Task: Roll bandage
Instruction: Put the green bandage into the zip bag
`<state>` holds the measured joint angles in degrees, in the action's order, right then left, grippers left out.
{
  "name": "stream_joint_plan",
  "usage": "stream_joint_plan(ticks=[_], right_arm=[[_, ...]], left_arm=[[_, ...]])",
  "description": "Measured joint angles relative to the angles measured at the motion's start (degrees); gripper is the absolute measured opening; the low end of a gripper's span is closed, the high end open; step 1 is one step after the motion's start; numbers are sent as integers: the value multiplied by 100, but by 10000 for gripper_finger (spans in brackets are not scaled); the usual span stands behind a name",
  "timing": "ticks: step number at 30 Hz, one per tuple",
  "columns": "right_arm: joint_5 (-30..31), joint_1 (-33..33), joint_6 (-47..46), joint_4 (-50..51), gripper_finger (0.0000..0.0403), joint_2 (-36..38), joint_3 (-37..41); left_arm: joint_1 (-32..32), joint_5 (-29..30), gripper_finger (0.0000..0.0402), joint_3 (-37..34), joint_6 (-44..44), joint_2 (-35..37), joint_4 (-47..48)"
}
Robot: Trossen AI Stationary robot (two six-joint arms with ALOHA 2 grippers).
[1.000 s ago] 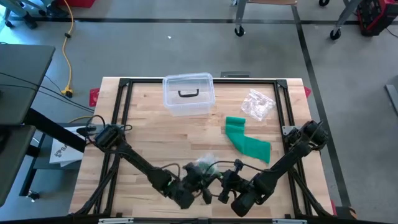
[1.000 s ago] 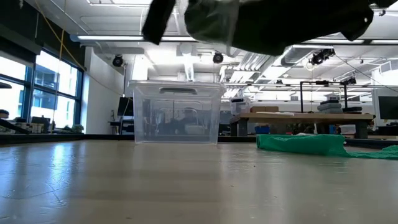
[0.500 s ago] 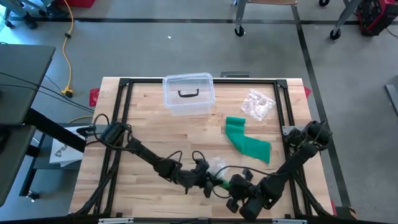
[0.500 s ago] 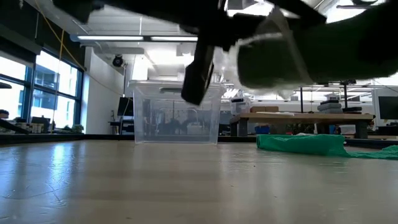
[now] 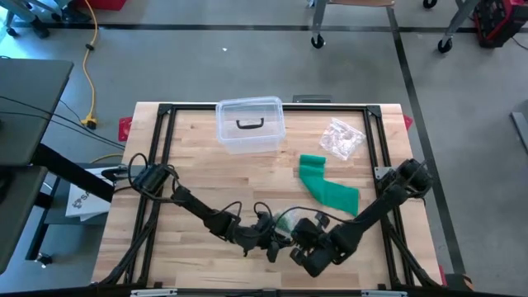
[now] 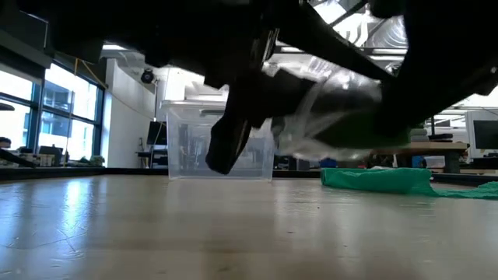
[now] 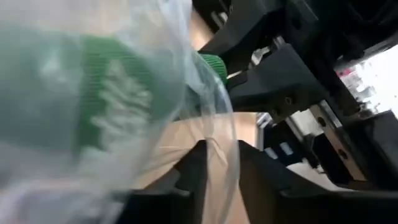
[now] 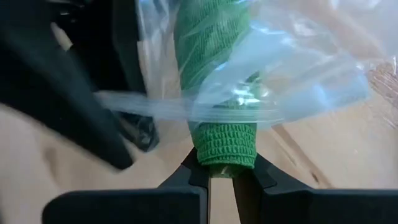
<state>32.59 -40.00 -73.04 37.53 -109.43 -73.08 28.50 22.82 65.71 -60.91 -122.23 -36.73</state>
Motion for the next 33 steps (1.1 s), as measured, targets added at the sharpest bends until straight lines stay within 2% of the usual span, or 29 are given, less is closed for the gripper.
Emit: stream_joint_plan(ticks=[4,10,14,20,24,27,29,33], right_arm=[[-118,126,205,12,23,-42,2],[-207,159,454,-73,23,-42,2],[-286,146,451,-47,23,-42,2],[-360,37,432,-49,23,-42,2],[-383,-19,314,16,23,-42,2],[-397,-36,276,93,23,-42,2],[-412,-43,287,119,23,-42,2],[-453,-51,427,115,22,-42,2]], left_arm=[[-4,-186,133,2,6,0,277],[-44,-805,227,7,150,15,214],[-146,-1165,264,7,143,26,88],[-289,-1403,270,7,-50,28,-15],[-383,-1784,270,7,-141,51,-31],[-385,-1762,269,13,72,137,114],[-381,-1639,265,75,286,242,560],[-353,-1299,257,553,922,417,2168]])
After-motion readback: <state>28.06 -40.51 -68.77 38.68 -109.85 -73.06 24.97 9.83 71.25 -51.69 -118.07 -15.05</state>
